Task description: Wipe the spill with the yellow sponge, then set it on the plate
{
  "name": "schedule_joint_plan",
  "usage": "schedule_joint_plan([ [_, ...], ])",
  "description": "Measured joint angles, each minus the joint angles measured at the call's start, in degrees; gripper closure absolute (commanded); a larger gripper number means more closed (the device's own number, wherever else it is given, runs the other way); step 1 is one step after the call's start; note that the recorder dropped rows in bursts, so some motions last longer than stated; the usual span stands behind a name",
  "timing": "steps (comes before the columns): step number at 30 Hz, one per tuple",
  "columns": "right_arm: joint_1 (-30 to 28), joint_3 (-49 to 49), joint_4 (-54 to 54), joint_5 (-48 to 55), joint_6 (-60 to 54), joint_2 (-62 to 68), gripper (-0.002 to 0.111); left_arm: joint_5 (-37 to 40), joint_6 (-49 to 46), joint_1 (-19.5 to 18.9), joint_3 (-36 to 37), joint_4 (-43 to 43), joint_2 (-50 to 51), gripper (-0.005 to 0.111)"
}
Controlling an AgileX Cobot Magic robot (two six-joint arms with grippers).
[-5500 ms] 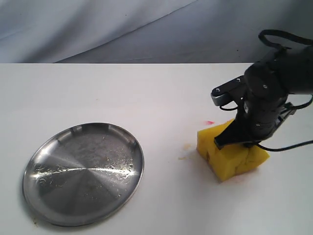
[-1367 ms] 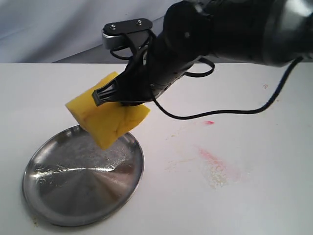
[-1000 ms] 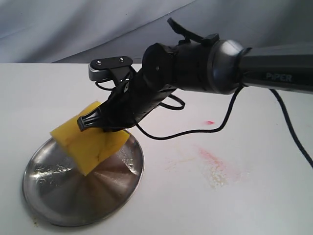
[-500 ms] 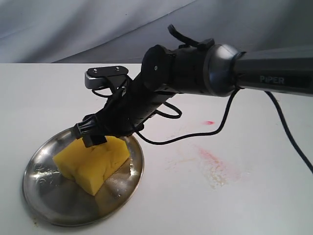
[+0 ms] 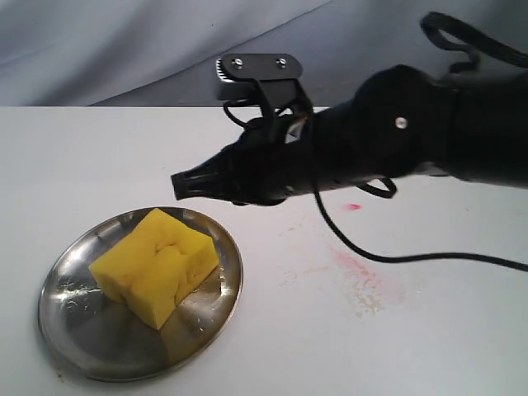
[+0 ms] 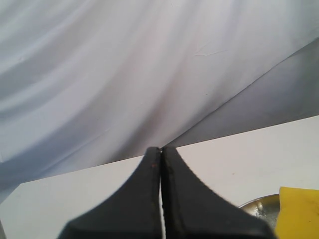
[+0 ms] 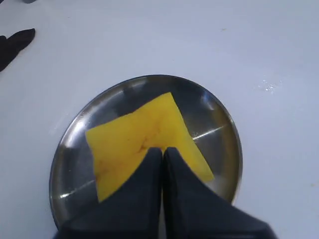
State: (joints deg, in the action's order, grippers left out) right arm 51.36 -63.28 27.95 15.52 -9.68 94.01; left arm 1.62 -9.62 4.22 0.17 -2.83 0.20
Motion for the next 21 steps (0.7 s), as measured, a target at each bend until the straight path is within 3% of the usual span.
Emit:
schedule_joint_plan([
  [15, -0.12, 29.80, -0.12, -8.80, 0.00, -27.54, 0.108, 0.00, 0.00, 0.00, 0.00, 0.00, 0.00, 0.107],
  [21, -5.42, 38.39, -1.95, -12.16, 0.00, -38.23, 0.108, 0.00, 0.00, 0.00, 0.00, 0.00, 0.00, 0.107],
])
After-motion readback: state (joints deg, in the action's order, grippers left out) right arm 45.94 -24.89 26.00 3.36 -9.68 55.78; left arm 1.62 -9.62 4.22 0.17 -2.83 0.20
